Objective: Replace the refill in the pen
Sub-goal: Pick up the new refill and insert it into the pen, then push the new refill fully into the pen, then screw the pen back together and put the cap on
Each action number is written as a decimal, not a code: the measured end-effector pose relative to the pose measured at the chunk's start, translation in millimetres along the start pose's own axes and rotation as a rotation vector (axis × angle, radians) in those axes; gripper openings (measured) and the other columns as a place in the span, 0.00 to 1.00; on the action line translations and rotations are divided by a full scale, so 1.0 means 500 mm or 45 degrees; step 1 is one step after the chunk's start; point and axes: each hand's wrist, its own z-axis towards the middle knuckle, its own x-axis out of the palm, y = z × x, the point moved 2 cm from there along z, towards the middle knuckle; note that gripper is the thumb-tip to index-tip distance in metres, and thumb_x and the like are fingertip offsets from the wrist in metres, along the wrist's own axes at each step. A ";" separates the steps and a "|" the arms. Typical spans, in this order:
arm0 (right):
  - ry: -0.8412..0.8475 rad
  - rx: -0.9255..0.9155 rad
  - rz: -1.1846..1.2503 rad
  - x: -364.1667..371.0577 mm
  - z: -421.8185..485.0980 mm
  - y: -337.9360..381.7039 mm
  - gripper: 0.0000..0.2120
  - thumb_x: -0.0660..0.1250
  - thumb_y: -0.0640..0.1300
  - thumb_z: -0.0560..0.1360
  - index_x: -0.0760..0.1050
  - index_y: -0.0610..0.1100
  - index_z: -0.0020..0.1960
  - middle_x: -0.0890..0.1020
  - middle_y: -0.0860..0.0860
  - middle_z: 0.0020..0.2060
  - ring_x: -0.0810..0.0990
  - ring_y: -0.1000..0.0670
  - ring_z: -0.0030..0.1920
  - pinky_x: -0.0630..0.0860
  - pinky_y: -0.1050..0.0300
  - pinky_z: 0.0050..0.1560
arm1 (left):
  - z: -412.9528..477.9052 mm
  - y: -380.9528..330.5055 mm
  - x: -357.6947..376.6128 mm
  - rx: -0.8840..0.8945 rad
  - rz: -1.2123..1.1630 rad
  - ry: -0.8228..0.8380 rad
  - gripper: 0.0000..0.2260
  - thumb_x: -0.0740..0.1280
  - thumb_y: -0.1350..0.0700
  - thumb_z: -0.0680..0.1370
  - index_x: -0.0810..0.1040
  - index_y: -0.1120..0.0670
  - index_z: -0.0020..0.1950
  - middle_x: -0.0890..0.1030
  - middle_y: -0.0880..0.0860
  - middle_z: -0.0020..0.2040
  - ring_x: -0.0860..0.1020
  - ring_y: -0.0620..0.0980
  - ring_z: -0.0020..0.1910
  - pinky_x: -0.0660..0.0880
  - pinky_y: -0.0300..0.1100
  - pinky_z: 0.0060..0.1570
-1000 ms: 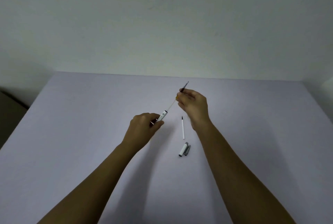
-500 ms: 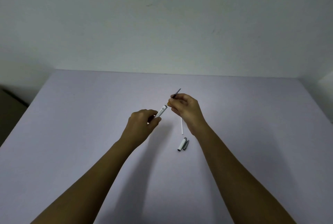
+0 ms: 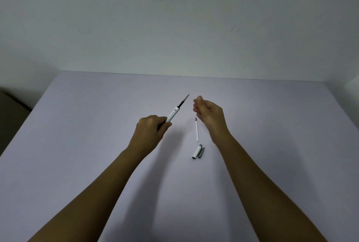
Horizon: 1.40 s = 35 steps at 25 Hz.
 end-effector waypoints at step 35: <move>-0.078 0.145 0.556 -0.049 0.014 -0.013 0.05 0.67 0.36 0.74 0.77 0.41 0.50 0.81 0.50 0.40 0.81 0.58 0.40 0.79 0.69 0.39 | -0.029 0.011 0.016 0.064 -0.022 0.086 0.10 0.65 0.55 0.77 0.77 0.59 0.39 0.71 0.53 0.29 0.69 0.53 0.30 0.64 0.44 0.32</move>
